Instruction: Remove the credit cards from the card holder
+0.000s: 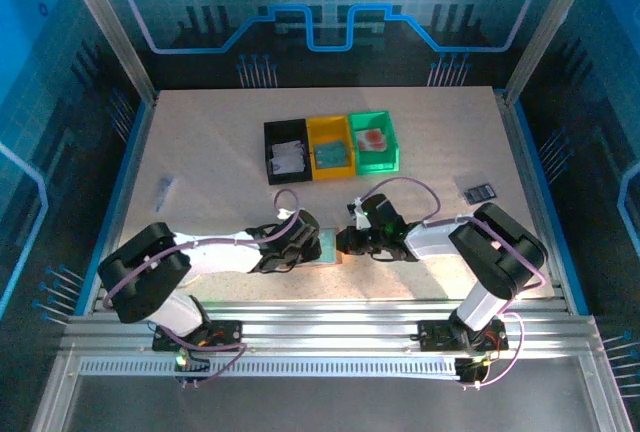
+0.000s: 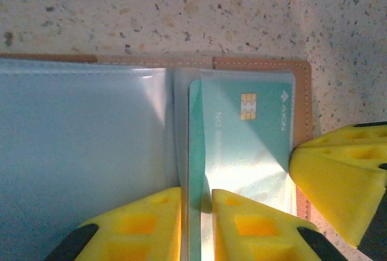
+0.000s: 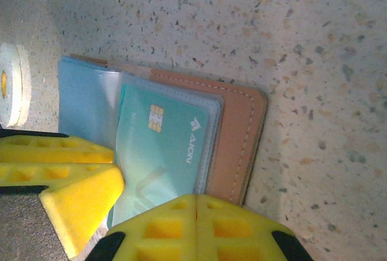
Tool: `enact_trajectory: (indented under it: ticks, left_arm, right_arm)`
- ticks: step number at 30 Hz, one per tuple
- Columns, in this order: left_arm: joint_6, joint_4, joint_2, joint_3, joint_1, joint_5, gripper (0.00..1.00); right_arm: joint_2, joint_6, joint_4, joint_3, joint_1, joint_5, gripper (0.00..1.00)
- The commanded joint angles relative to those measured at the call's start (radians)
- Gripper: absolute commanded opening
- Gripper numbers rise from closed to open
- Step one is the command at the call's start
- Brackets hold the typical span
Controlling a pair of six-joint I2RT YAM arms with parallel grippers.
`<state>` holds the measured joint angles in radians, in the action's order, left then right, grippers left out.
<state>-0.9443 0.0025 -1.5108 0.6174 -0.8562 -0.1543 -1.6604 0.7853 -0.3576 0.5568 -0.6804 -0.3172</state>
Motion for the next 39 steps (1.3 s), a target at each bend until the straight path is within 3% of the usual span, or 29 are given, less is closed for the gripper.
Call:
enact_trajectory:
  ticks: [1, 7, 21, 32, 39]
  left_arm:
    - [-0.015, 0.062, 0.02, -0.026, -0.007, 0.028, 0.19]
    - [-0.015, 0.091, 0.047, -0.039, -0.008, 0.036, 0.14]
    - [-0.023, 0.202, 0.108, -0.101, -0.008, 0.041, 0.14]
    - [-0.024, 0.246, 0.136, -0.121, -0.007, 0.03, 0.06]
    - [-0.028, 0.27, 0.12, -0.119, -0.007, 0.043, 0.11]
  right_arm:
    - [-0.079, 0.002, 0.114, -0.027, -0.057, 0.04, 0.0]
    - [-0.072, 0.004, 0.126, -0.018, -0.068, 0.047, 0.0]
    - [-0.067, 0.0, 0.153, 0.012, -0.101, 0.041, 0.0]
    - [-0.085, -0.001, 0.151, 0.031, -0.124, 0.02, 0.0]
    - [-0.087, 0.001, 0.145, 0.036, -0.133, 0.004, 0.0]
